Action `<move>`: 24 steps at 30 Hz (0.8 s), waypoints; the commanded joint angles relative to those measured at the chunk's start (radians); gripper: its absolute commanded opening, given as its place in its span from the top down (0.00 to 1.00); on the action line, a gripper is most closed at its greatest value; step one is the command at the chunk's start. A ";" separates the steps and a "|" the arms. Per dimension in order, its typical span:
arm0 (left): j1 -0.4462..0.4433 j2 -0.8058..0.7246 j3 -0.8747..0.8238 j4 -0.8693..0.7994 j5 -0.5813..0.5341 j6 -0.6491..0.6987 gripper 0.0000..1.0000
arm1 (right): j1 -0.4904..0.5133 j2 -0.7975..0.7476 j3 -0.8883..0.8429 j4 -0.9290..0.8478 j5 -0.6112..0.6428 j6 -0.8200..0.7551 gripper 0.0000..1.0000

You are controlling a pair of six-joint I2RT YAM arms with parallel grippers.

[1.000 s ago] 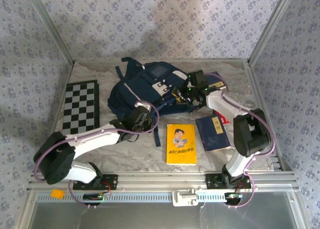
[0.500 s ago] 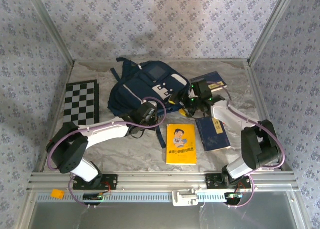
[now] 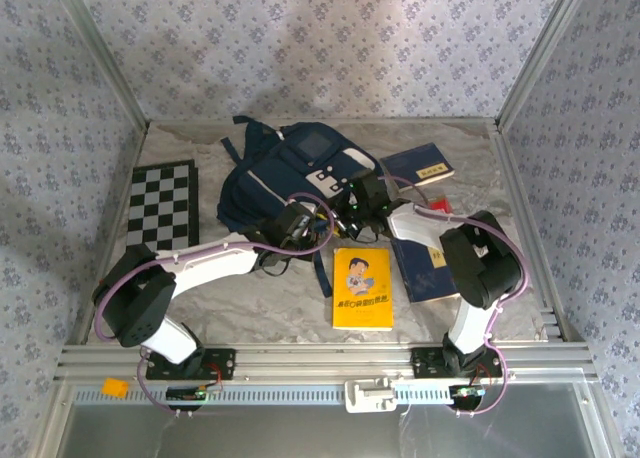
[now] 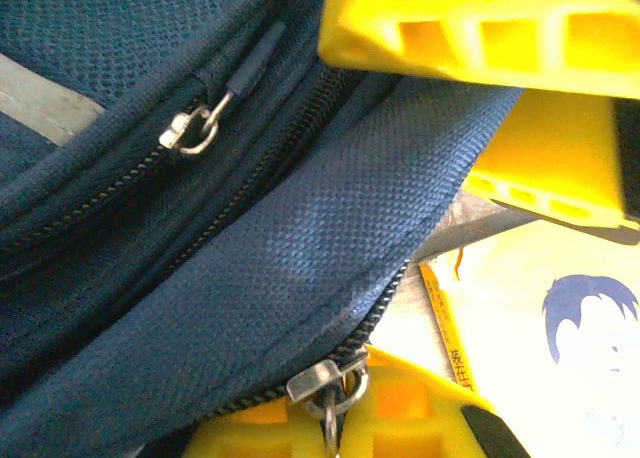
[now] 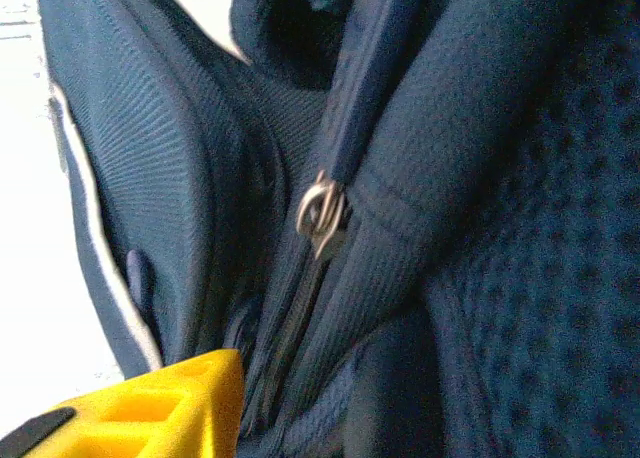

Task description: Pack the student bag

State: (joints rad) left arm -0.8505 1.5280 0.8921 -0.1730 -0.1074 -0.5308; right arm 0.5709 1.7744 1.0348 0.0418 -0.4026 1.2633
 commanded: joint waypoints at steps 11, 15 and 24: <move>0.004 -0.129 -0.055 -0.091 0.018 0.020 1.00 | -0.025 -0.037 0.080 -0.146 0.044 -0.252 1.00; 0.012 -0.178 -0.077 -0.168 0.005 0.044 1.00 | -0.074 -0.062 0.110 -0.221 -0.006 -0.329 1.00; 0.076 -0.272 -0.170 -0.253 0.042 0.058 1.00 | -0.167 -0.036 0.210 -0.318 -0.059 -0.440 1.00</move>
State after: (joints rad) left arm -0.7841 1.2873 0.7475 -0.3351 -0.0761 -0.4938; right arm 0.4377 1.7500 1.1809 -0.2710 -0.4854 0.8970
